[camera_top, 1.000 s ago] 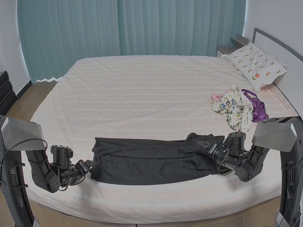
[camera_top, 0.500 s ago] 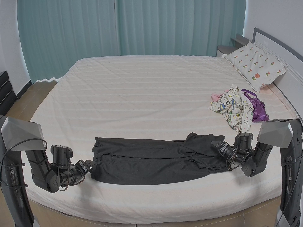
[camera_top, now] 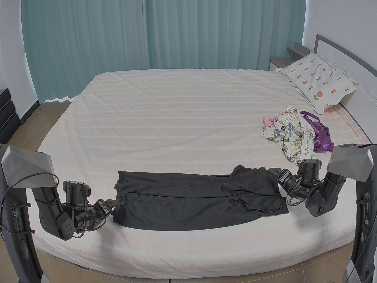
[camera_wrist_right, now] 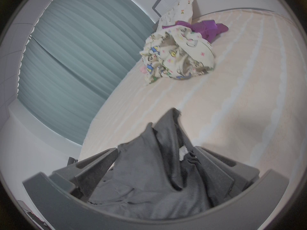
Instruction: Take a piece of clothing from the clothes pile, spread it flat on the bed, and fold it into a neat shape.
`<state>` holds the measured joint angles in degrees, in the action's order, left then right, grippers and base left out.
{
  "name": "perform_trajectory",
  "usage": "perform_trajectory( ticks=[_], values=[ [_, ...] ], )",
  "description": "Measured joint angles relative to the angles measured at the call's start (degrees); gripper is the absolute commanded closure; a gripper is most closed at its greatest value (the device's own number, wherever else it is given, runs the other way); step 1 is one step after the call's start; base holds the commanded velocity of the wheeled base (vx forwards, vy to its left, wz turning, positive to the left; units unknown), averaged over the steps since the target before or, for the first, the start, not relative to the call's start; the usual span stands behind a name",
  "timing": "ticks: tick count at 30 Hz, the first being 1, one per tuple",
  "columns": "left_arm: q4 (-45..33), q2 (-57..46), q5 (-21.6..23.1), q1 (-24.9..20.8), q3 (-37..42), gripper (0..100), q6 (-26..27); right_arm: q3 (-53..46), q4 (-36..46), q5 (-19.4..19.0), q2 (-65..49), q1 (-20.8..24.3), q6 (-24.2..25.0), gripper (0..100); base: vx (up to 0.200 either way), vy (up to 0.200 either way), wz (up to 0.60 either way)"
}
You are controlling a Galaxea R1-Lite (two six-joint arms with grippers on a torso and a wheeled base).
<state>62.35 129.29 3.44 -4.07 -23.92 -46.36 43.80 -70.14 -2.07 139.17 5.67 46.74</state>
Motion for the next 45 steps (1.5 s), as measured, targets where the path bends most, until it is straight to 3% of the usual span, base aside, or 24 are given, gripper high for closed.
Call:
perform_trajectory(
  ticks=[12, 22, 32, 45],
  values=[
    [0.02, -0.3, -0.54, -0.02, -0.3, 0, -0.88, 5.97, 6.07, -0.02, -3.28, 7.19, -0.18, 0, 0.067, 0.0, 0.0],
    [0.02, -0.18, -0.62, -0.11, -0.48, 0, -1.01, 15.3, 10.36, 0.9, 1.13, 12.79, -1.9, 0, 0.04, 0.0, 0.0],
    [0.02, 0.2, -0.68, -0.06, -0.85, 0, -1.07, 25.86, 19.46, 1.41, 6.95, 14.29, -3.12, 0, 0.0, 0.0, 0.0],
    [0.05, 0.5, -0.73, -0.09, -1.05, 0, -1.04, 37.9, 19.63, 2.89, 14.19, 15.77, -3.01, 0, 0.0, 0.0, 0.0]
  ],
)
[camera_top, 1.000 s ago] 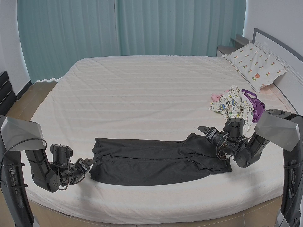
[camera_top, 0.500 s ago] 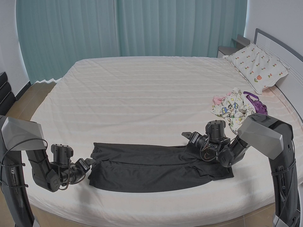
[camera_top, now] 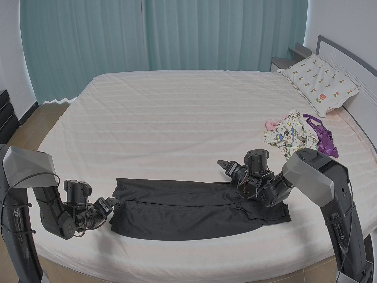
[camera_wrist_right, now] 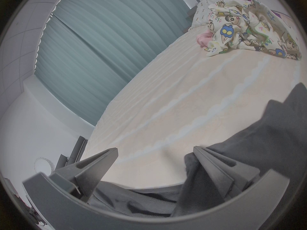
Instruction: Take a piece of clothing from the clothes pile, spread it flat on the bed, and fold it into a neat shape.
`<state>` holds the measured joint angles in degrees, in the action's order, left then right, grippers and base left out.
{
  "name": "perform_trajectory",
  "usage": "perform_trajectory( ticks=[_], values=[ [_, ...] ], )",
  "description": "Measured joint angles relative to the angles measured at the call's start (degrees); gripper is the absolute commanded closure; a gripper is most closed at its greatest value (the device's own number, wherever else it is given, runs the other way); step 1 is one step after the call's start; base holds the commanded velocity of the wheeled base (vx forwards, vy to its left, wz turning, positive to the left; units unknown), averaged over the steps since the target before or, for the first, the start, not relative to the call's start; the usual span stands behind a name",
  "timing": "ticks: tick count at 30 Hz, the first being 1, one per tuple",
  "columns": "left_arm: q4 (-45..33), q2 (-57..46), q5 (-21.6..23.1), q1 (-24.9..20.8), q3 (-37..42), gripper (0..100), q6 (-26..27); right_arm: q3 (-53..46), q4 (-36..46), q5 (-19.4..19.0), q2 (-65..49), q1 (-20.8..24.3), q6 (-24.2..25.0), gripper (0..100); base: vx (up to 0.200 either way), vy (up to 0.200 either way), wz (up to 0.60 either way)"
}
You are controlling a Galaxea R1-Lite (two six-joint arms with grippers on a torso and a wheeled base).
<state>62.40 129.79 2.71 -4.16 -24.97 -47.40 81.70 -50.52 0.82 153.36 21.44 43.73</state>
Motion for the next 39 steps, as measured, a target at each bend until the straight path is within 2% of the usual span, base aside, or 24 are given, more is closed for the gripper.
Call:
perform_trajectory(
  ticks=[10, 18, 24, 29, 32, 39],
  values=[
    [0.0, 0.2, 0.02, 0.02, -0.06, 0, 0.02, -2.44, -2.94, 0.93, -1.01, 0.24, -0.43, 0, 0.0, 0.0, 0.0],
    [-0.02, 0.2, 0.02, 0.06, -0.09, 0, 0.02, -14.68, -8.66, 0.66, -6.5, -3.84, -0.73, 0, 0.0, 0.0, 0.0],
    [-0.02, 0.2, 0.02, 0.0, -0.13, 0, 0.0, -26.11, -12.51, -1.46, -10.19, -7.97, -2.23, 0, 0.0, 0.0, 0.0],
    [-0.02, 0.2, 0.0, 0.02, -0.15, 0, -0.04, -33.26, -19.03, -3.93, -11.76, -11.67, -6.42, 0, 0.0, 0.0, 0.0],
    [-0.02, 0.2, 0.02, 0.02, -0.17, 0, -0.04, -35.56, -20.37, -5.81, -11.59, -12.79, -8.2, 0, 0.0, 0.0, 0.0],
    [-0.02, 0.24, 0.02, 0.06, -0.17, 0, -0.04, -36.39, -20.42, -7.46, -10.06, -13.04, -8.78, 0, 0.0, 0.0, 0.0]
  ],
)
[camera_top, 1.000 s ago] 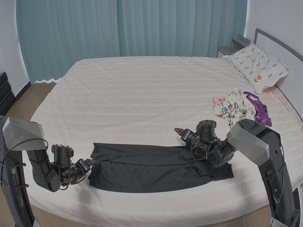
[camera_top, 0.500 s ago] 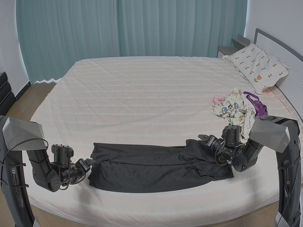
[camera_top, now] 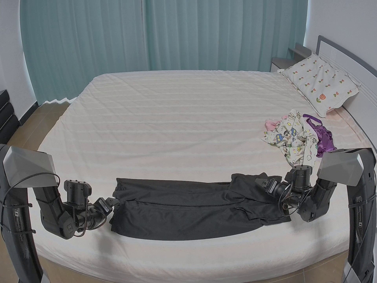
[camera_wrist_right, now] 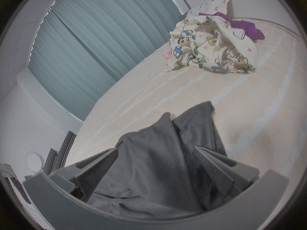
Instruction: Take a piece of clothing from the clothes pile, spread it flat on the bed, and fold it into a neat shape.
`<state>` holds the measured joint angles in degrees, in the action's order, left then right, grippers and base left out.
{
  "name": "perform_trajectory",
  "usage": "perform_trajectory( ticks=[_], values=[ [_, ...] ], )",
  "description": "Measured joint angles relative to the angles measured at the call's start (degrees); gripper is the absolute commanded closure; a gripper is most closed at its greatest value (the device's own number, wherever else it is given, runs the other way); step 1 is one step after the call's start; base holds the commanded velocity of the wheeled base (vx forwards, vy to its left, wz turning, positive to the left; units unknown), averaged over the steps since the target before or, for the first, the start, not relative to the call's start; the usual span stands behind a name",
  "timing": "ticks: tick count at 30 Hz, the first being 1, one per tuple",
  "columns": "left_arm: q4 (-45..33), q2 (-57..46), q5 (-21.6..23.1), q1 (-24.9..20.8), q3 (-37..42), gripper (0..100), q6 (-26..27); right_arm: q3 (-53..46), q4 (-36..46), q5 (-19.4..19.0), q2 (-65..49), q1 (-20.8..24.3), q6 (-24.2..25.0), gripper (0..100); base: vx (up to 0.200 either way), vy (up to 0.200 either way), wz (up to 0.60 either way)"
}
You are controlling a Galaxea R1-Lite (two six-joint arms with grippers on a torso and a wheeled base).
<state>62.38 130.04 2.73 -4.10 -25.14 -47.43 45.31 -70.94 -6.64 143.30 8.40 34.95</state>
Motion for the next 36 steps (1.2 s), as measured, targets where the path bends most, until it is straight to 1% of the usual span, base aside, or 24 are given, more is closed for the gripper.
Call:
perform_trajectory(
  ticks=[1, 2, 7, 13, 19, 28, 29, 33, 36],
  values=[
    [0.0, 0.0, 0.0, -0.01, 0.0, 0, 0.0, 0.02, 0.1, -0.13, 0.28, 0.0, -0.13, 0, 0.0, 0.0, 0.0],
    [0.0, 0.01, 0.0, -0.01, -0.02, 0, 0.0, 0.05, 0.18, -0.2, 0.55, 0.0, -0.39, 100, 0.0, 0.0, 0.0],
    [0.0, 0.06, 0.0, -0.04, -0.22, 0, 0.0, -0.41, 0.71, -0.38, 1.51, -0.22, -2.6, 100, 0.0, 0.0, 0.0],
    [0.0, 0.09, 0.0, 0.0, -0.27, 0, 0.0, -1.94, 0.55, -0.44, 1.74, -2.1, -6.44, 100, 0.0, 0.0, 0.0],
    [0.0, 0.09, -0.02, -0.01, -0.27, 0, 0.0, -3.47, 0.0, -0.46, 1.4, -3.66, -6.74, 100, 0.0, 0.0, 0.0],
    [0.0, 0.12, 0.0, -0.04, -0.35, 0, 0.0, -4.13, -1.35, -1.23, 0.85, -3.55, -6.81, 100, 0.0, 0.0, 0.0],
    [0.0, 0.12, 0.0, -0.04, -0.35, 0, 0.0, -4.22, -1.35, -1.29, 0.83, -3.41, -6.9, 0, 0.0, 0.0, 0.0],
    [-0.02, 0.12, 0.0, 0.0, -0.35, 0, -0.02, -4.35, -1.56, -1.58, 0.72, -3.06, -7.06, 0, 0.0, 0.0, 0.0],
    [0.0, 0.09, 0.02, 0.07, -0.33, 0, -0.11, -4.5, -3.95, -1.62, 0.46, -3.02, -6.79, 0, 0.0, 0.0, 0.0]
  ],
)
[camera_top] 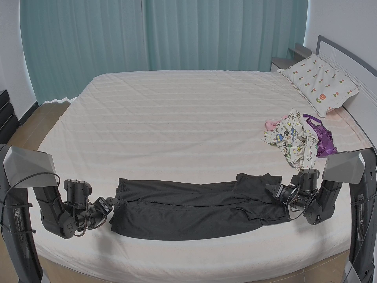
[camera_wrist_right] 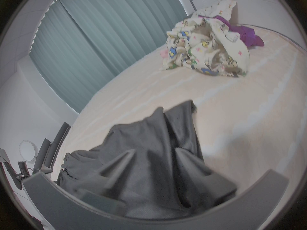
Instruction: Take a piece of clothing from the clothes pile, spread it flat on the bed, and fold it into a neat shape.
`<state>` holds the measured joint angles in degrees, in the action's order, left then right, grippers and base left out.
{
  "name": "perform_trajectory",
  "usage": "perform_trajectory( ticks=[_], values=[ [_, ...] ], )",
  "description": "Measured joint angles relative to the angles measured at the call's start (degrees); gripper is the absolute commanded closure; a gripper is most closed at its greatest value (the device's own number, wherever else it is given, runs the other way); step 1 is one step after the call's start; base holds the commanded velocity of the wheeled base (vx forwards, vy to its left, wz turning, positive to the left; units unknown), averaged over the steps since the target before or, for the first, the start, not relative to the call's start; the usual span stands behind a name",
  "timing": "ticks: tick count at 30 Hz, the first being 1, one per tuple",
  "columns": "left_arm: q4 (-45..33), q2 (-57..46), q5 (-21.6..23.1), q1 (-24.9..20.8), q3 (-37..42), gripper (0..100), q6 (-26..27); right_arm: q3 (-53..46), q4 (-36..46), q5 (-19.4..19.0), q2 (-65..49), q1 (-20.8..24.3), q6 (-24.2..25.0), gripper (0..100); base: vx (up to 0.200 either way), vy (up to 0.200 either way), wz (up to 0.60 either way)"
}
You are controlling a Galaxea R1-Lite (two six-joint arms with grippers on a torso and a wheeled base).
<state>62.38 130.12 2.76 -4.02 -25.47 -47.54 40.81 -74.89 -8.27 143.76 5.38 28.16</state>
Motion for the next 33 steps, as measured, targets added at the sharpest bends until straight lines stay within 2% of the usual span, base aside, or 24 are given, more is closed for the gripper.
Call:
perform_trajectory(
  ticks=[7, 14, 19, 24, 27, 33],
  values=[
    [0.4, -0.68, 0.2, 0.11, 0.06, 0, -0.68, -3.24, -1.63, 0.52, -2.89, -0.69, 2.06, 0, 0.0, 0.0, 0.0],
    [0.76, -1.32, 0.3, 0.15, -1.05, 0, -0.65, -6.73, -2.99, 3.27, -5.28, -0.98, 14.64, 0, 0.0, 0.0, 0.0],
    [-0.06, -1.32, 0.15, -0.02, -4.72, 0, 0.85, -10.12, -7.41, 4.13, -5.71, -1.58, 20.07, 0, 0.0, 0.0, 0.0],
    [-5.58, -0.44, 0.04, -0.4, -9.92, 0, 6.57, -12.76, -12.97, 4.25, -4.82, -1.88, 21.63, 0, 0.0, 0.0, 0.0],
    [-8.57, 0.56, 0.0, -0.77, -12.59, 0, 11.31, -14.28, -14.01, 4.11, -4.32, -1.91, 21.98, 0, 0.0, 0.0, 0.0],
    [-9.73, 3.19, -0.49, -1.51, -15.32, 0, 18.29, -15.32, -14.09, 4.0, -3.83, -1.58, 22.26, 0, 0.0, 0.0, 0.0]
  ],
)
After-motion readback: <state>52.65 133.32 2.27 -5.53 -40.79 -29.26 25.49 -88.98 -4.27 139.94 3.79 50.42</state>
